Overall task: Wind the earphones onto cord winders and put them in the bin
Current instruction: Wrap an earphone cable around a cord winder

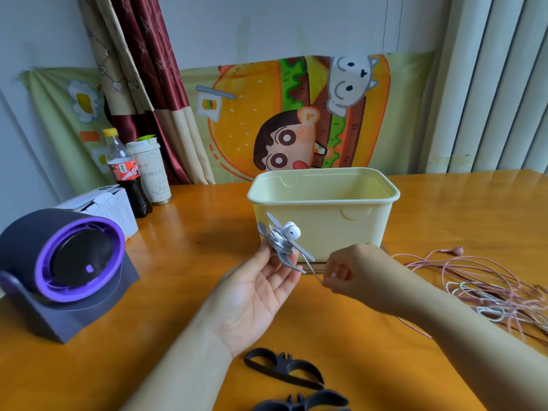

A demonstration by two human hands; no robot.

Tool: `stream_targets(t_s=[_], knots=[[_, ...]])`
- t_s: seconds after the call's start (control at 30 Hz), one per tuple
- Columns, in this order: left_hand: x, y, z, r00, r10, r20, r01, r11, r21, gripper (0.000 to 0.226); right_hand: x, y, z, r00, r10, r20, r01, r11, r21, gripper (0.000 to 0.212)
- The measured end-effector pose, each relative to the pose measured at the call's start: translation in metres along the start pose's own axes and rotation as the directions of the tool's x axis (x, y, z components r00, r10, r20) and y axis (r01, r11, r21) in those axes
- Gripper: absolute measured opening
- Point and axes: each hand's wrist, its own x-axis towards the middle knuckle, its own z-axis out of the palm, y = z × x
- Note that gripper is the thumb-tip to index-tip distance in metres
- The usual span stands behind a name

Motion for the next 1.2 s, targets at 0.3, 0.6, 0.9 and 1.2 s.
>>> stream_targets(t_s=[0.3,0.6,0.9,1.2], knots=[[-0.020,-0.008,0.003,0.908,-0.223,0.354,0.057,0.904,0.423,0.042,0.008,0.020,-0.005,0.929,0.176,-0.326,-0.081,0.955,0.286,0.017],[-0.018,-0.017,0.001,0.913,-0.320,0.253,0.093,0.767,0.635,0.043,0.005,0.003,-0.029,0.953,0.296,-0.065,-0.071,0.424,0.903,0.017],[-0.019,-0.018,0.003,0.932,-0.319,0.173,0.127,0.734,0.667,0.041,-0.007,-0.022,-0.051,0.993,0.078,0.084,-0.086,0.015,0.996,0.008],[-0.023,-0.013,0.005,0.913,-0.280,0.296,0.038,0.782,0.622,0.042,-0.002,-0.016,-0.038,1.000,0.026,0.005,-0.006,0.034,0.999,0.011]])
